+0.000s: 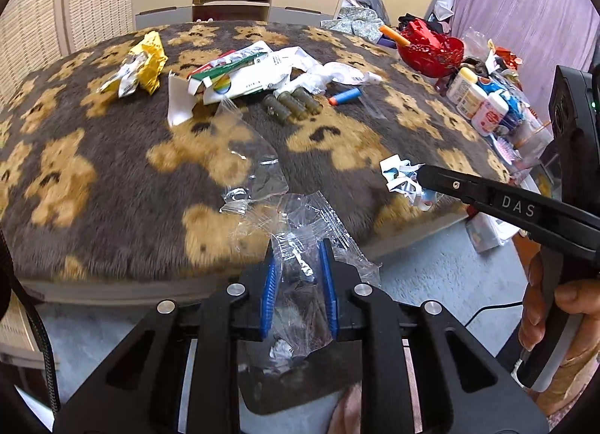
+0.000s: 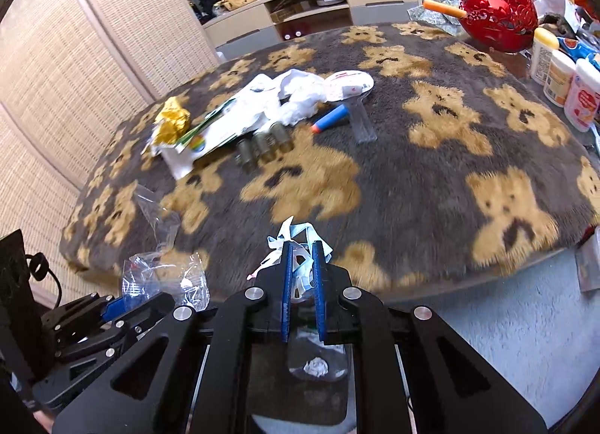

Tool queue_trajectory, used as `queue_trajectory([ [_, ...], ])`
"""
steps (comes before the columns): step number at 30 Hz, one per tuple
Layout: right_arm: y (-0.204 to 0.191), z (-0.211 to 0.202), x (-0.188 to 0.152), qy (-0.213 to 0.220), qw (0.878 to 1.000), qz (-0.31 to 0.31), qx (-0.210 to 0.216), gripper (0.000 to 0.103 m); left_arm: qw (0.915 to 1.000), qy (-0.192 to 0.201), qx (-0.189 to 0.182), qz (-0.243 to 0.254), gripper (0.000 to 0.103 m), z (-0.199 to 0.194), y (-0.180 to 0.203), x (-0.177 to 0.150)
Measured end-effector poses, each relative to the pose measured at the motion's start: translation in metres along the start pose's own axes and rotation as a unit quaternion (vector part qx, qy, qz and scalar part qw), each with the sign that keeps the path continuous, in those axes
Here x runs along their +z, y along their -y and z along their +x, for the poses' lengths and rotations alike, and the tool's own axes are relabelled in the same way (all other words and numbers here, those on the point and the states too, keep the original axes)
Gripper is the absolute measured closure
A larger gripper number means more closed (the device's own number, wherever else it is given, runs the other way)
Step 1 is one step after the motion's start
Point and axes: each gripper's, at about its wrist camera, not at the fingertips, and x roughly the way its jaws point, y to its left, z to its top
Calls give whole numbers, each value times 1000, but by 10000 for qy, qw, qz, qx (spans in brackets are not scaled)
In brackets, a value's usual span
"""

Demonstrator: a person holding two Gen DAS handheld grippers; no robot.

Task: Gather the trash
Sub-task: 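Lower plastic bag and wrapper into the bin and open both tools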

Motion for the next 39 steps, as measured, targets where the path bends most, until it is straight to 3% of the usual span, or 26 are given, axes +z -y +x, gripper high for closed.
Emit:
queue_trajectory([
  [10, -9, -9, -55, -195, 9997, -107, 46, 91, 9999, -92, -42, -27, 83, -15, 3, -52],
  [26, 6, 44, -123, -789, 9967, 26, 211, 91, 9962, -845, -130, -133, 83, 49, -11, -122],
  [36, 5, 81, -136, -1188, 9928, 38, 125, 91, 9907, -1317, -245, -252, 82, 90, -20, -142],
  [39, 5, 89, -136, -1233, 9922, 91, 150, 88, 9895, -1393, -287, -261, 77, 94, -23, -144],
])
